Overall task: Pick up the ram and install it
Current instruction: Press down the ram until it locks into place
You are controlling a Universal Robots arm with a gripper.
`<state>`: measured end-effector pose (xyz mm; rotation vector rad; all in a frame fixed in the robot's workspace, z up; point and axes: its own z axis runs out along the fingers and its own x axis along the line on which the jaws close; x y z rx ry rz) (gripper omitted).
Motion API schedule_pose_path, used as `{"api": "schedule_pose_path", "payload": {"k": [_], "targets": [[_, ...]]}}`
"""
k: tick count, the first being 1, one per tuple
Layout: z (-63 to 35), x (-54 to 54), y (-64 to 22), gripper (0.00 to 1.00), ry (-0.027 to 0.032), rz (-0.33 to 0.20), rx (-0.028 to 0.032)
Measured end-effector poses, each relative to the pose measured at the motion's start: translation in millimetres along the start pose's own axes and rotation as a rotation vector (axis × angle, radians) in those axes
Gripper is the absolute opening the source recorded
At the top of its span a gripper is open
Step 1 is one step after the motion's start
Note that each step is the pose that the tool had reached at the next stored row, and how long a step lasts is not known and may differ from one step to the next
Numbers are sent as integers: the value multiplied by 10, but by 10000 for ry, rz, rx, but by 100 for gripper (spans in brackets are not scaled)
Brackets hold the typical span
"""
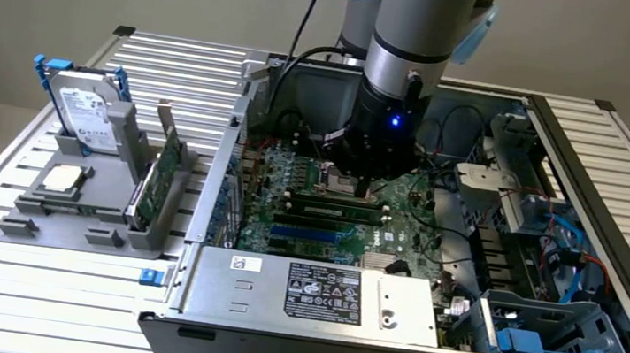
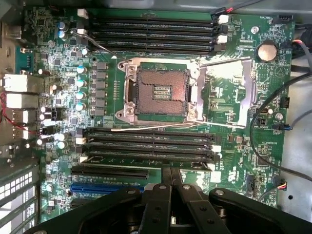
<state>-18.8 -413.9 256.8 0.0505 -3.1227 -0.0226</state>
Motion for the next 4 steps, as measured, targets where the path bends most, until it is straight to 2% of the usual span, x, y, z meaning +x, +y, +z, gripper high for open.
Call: {"api": "schedule_pose_path", "payload": {"k": [4], "targets": [[0, 0, 0, 11, 0, 0, 6]]}}
